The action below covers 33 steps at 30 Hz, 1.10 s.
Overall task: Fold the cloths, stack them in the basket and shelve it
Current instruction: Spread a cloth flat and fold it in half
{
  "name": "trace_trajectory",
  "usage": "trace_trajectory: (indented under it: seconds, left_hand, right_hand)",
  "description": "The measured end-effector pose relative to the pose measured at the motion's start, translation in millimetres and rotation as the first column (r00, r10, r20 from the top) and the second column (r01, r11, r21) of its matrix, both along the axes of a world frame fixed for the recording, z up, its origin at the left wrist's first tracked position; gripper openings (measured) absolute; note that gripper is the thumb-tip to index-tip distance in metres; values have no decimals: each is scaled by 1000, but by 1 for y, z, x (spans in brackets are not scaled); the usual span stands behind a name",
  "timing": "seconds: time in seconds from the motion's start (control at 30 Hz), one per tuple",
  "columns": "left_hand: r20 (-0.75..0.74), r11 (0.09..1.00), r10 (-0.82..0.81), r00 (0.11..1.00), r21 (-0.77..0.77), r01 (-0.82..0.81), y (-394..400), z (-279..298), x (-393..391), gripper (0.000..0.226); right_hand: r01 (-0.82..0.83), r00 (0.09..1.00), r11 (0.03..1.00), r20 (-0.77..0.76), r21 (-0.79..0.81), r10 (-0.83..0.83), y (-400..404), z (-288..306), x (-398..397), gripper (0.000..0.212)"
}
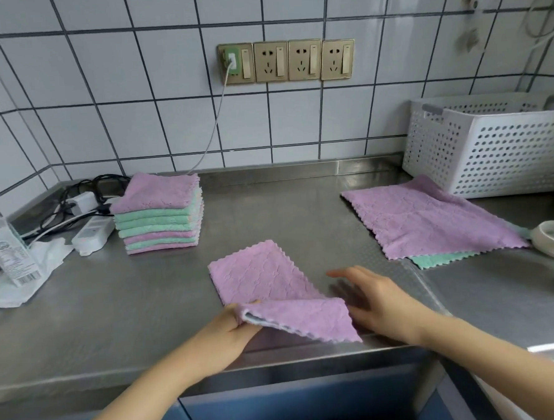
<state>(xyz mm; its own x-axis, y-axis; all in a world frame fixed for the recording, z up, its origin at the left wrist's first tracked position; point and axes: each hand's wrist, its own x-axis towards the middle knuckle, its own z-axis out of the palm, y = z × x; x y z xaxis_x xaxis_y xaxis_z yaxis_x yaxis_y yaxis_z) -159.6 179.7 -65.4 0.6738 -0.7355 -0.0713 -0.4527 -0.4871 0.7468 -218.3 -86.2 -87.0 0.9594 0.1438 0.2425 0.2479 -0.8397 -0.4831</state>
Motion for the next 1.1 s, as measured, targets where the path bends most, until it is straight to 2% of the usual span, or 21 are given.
trace_trajectory:
  seconds: [0.07,0.13,0.23,0.3,0.37,0.43,0.53,0.57,0.63,0.67,0.77,0.9,1.0,1.1]
  left_hand:
    - [11,999,6,1000,35,-6,6,3,-3,10]
    - [-47,999,23,999,31,-22,15,-3,0,12]
    - [-49,999,-19,999,-29,17,35,-18,4,53]
    - [-12,996,24,1000,-84,-25,47,-26,4,67]
    - [43,972,153,987,-184,-143,52,-26,2,72]
    - [24,924,292,956,-265,-275,48,-20,2,61]
    - [-97,821,456,884,-338,-461,33,-11,19,15]
    - [-163,779,503,849,-340,-527,28,-10,27,12]
    - [-289,706,578,763,-293,-645,18,-9,43,29]
    - [-321,684,611,724,-246,-687,15,-12,52,34]
    - [-304,663,671,677,-162,-730,9,-21,67,27]
    - [-119,683,701,704,-173,-710,10,-29,70,34]
    - [-91,683,703,705,-187,-706,10,-31,68,37]
    - [-84,661,726,683,-191,-726,10,-33,68,36]
  right_hand:
    - [-138,990,989,29,59,137,16,-5,1,51]
    - [-255,963,962,111,96,244,31,-6,2,42]
    - [-307,946,947,140,94,293,39,-6,1,31]
    - [-309,947,947,118,85,298,37,-6,-2,26]
    - [-296,954,949,75,104,289,36,-5,-2,21]
    - [-238,971,949,16,206,241,38,-1,3,16]
    - [-28,997,921,-52,390,53,53,11,29,36]
    - [64,996,901,-79,430,-33,58,15,44,40]
    - [232,972,863,-147,448,-185,67,17,76,43]
    - [306,949,865,-197,398,-245,70,16,90,44]
    - [463,859,869,-328,173,-393,78,8,108,45]
    - [506,843,846,-302,169,-444,84,10,102,41]
    - [500,855,841,-273,204,-442,86,13,96,43]
    - [491,861,854,-247,173,-445,87,13,95,44]
